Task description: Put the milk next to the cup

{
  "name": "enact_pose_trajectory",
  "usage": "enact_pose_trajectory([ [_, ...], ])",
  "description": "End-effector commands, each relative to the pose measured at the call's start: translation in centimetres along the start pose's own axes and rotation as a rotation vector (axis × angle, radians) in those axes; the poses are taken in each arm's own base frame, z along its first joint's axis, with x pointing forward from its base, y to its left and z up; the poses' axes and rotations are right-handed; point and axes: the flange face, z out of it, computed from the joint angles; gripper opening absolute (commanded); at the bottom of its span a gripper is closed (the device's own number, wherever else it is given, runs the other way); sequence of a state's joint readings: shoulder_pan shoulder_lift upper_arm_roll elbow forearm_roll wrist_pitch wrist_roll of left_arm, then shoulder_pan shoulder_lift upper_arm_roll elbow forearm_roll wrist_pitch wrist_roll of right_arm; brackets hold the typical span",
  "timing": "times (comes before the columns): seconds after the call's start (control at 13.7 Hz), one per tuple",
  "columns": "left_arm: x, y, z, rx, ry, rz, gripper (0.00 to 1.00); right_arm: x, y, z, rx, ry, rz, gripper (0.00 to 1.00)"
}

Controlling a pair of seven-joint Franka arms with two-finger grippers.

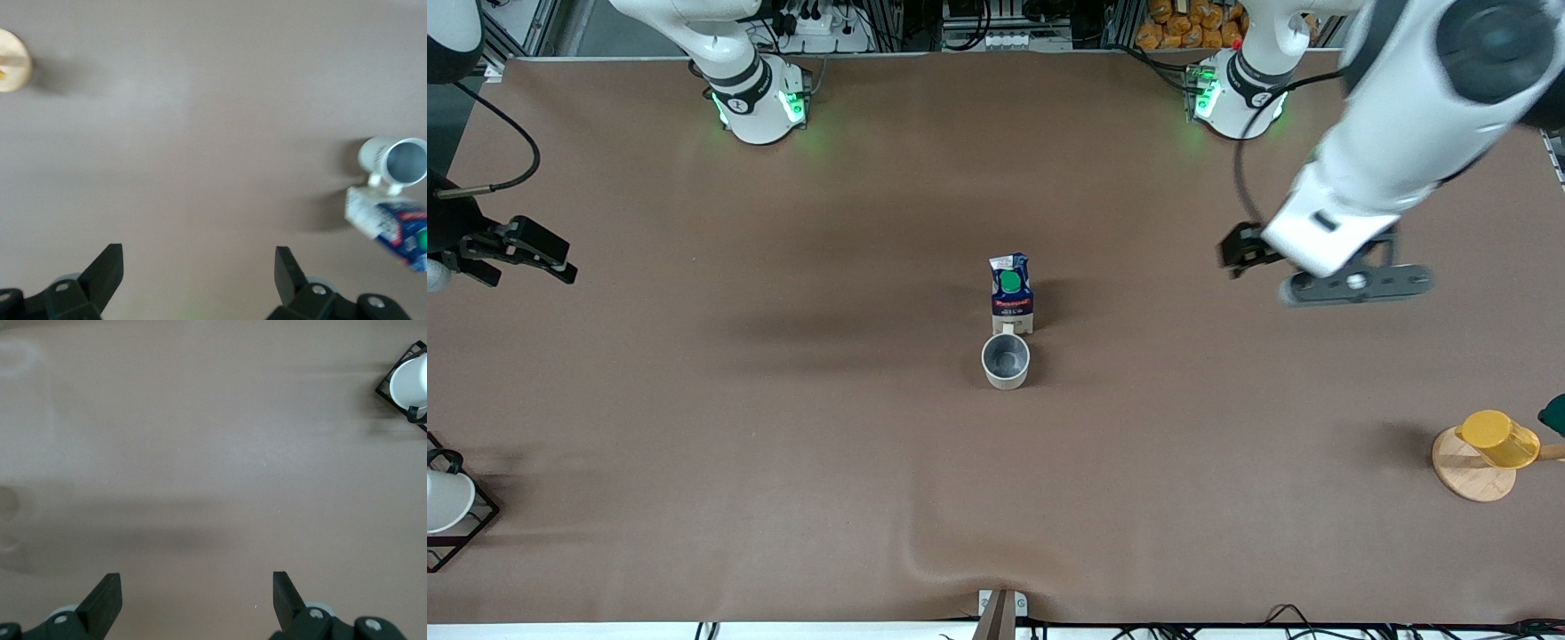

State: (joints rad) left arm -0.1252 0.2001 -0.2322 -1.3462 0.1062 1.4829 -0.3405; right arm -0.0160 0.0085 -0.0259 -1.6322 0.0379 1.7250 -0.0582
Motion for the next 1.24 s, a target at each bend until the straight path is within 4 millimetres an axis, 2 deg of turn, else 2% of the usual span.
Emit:
enact_pose_trajectory([
  [0.0, -2.2, -5.7, -2.2, 0.001, -0.024, 0.065, 1.00, -0.2, 0.1, -0.4, -0.016, -0.002, 0.009, 1.00],
  [0.22, -3.4, -9.6, -3.2, 0.000, -0.059, 0.106, 1.00, -0.2, 0.1, -0.3, -0.016, -0.005, 0.009, 1.00],
  [0.44, -3.3, -11.6, -3.4, -0.018, -0.056, 0.070, 1.00, -0.2, 0.0, -0.2, -0.016, -0.007, 0.008, 1.00],
  [0.51, -3.3, -11.7, -3.6, -0.018, -0.051, 0.068, 1.00, -0.3, 0.1, -0.2, -0.016, -0.007, 0.009, 1.00],
  [0.66, -3.1, -13.0, -3.6, -0.041, -0.054, 0.105, 1.00, -0.3, 0.1, -0.2, -0.016, -0.007, 0.008, 1.00],
  [0.8, -3.4, -13.5, -3.6, -0.045, -0.065, 0.172, 1.00, -0.3, 0.3, -0.2, -0.016, -0.008, 0.011, 1.00],
  [1.17, -3.3, -12.6, -3.4, -0.064, -0.071, 0.176, 1.00, -0.3, 0.3, -0.2, -0.016, -0.010, 0.012, 1.00],
])
